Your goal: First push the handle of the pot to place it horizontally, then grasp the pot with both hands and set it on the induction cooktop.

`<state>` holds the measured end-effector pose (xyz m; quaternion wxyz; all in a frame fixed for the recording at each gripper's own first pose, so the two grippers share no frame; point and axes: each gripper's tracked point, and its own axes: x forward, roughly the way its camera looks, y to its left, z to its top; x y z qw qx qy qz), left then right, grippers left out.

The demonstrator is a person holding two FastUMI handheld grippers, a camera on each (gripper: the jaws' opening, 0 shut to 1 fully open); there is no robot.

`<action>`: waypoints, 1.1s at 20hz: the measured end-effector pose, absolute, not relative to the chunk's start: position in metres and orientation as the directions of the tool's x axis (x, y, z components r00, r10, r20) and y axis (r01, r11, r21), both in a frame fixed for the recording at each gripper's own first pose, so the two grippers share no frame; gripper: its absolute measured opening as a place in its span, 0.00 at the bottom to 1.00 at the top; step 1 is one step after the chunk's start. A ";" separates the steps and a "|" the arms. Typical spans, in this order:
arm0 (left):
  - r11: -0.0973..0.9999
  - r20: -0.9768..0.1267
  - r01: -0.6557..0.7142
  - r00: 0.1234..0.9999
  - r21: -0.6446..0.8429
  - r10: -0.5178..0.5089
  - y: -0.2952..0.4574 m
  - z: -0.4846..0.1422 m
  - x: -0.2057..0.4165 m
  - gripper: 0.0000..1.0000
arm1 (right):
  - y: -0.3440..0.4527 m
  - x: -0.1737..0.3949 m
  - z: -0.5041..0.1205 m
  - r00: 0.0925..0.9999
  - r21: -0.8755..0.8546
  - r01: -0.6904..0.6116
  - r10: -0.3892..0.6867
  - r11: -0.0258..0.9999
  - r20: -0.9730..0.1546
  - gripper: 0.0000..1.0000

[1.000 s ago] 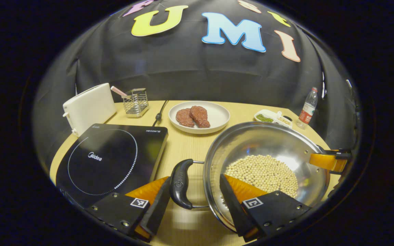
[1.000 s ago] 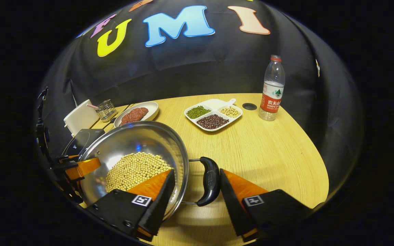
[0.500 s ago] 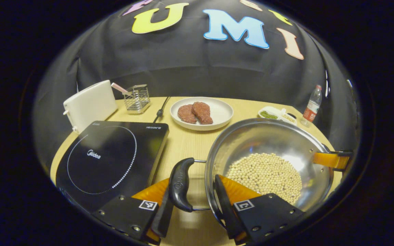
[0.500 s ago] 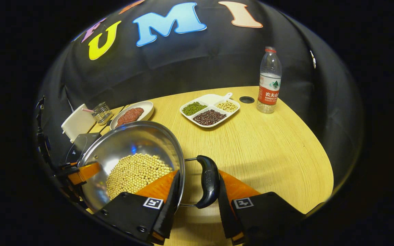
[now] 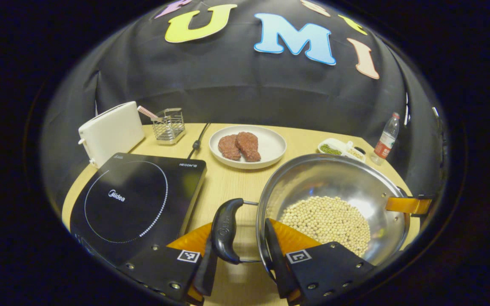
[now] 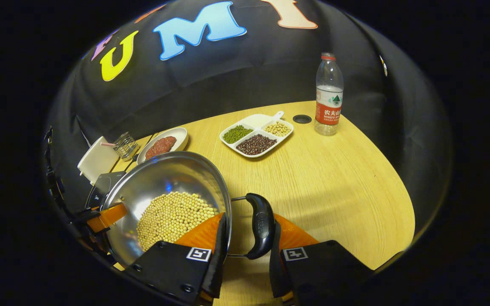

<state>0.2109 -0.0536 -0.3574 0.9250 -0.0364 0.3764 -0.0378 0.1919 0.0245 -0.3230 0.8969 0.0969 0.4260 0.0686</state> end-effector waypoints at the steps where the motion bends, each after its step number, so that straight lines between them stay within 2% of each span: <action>1: 0.993 -0.691 0.040 0.715 -0.110 -0.106 -0.052 -0.352 0.211 0.58 | 0.026 0.192 -0.316 0.638 0.221 -0.045 0.199 0.974 -0.744 0.47; 2: 0.991 -0.689 0.037 0.715 -0.126 -0.114 -0.050 -0.349 0.210 0.58 | 0.028 0.190 -0.308 0.647 0.210 -0.048 0.191 0.976 -0.738 0.43; 4: 0.989 -0.679 0.044 0.722 -0.143 -0.131 -0.041 -0.340 0.210 0.58 | 0.035 0.187 -0.294 0.666 0.197 -0.042 0.175 0.980 -0.726 0.47; 5: 0.988 -0.673 0.049 0.726 -0.149 -0.137 -0.035 -0.335 0.211 0.58 | 0.040 0.184 -0.289 0.672 0.190 -0.036 0.165 0.981 -0.722 0.43; 6: 0.986 -0.669 0.056 0.729 -0.154 -0.146 -0.029 -0.331 0.212 0.58 | 0.046 0.179 -0.285 0.677 0.186 -0.028 0.155 0.982 -0.720 0.47; 7: 0.985 -0.664 0.067 0.731 -0.158 -0.156 -0.022 -0.327 0.212 0.58 | 0.052 0.174 -0.279 0.682 0.185 -0.017 0.147 0.983 -0.717 0.43; 10: 0.983 -0.648 0.100 0.741 -0.157 -0.178 0.003 -0.318 0.215 0.58 | 0.075 0.164 -0.270 0.695 0.193 0.014 0.129 0.981 -0.708 0.43; 11: 0.982 -0.646 0.108 0.741 -0.156 -0.184 0.011 -0.315 0.217 0.55 | 0.083 0.161 -0.267 0.697 0.194 0.022 0.124 0.981 -0.706 0.47; 12: 0.981 -0.642 0.115 0.743 -0.156 -0.189 0.019 -0.313 0.219 0.55 | 0.091 0.159 -0.265 0.700 0.196 0.030 0.119 0.980 -0.704 0.43; 13: 0.981 -0.638 0.121 0.745 -0.153 -0.192 0.027 -0.311 0.220 0.58 | 0.098 0.158 -0.262 0.704 0.201 0.038 0.116 0.979 -0.701 0.43; 16: 0.980 -0.624 0.138 0.756 -0.142 -0.197 0.053 -0.306 0.228 0.54 | 0.123 0.155 -0.256 0.714 0.211 0.049 0.114 0.976 -0.691 0.43; 18: 0.980 -0.621 0.139 0.758 -0.143 -0.198 0.068 -0.305 0.231 0.55 | 0.139 0.155 -0.253 0.716 0.212 0.049 0.114 0.976 -0.688 0.43; 19: 0.980 -0.620 0.136 0.759 -0.143 -0.196 0.076 -0.305 0.231 0.58 | 0.147 0.155 -0.253 0.717 0.211 0.046 0.115 0.976 -0.688 0.47; 20: 0.981 -0.620 0.132 0.761 -0.142 -0.192 0.085 -0.306 0.231 0.55 | 0.155 0.156 -0.253 0.716 0.212 0.041 0.119 0.976 -0.688 0.43; 21: 0.982 -0.619 0.126 0.763 -0.142 -0.187 0.094 -0.307 0.232 0.58 | 0.163 0.157 -0.252 0.716 0.214 0.037 0.124 0.976 -0.687 0.43; 22: 0.983 -0.620 0.120 0.763 -0.141 -0.182 0.105 -0.307 0.231 0.55 | 0.172 0.157 -0.252 0.714 0.215 0.030 0.130 0.976 -0.688 0.47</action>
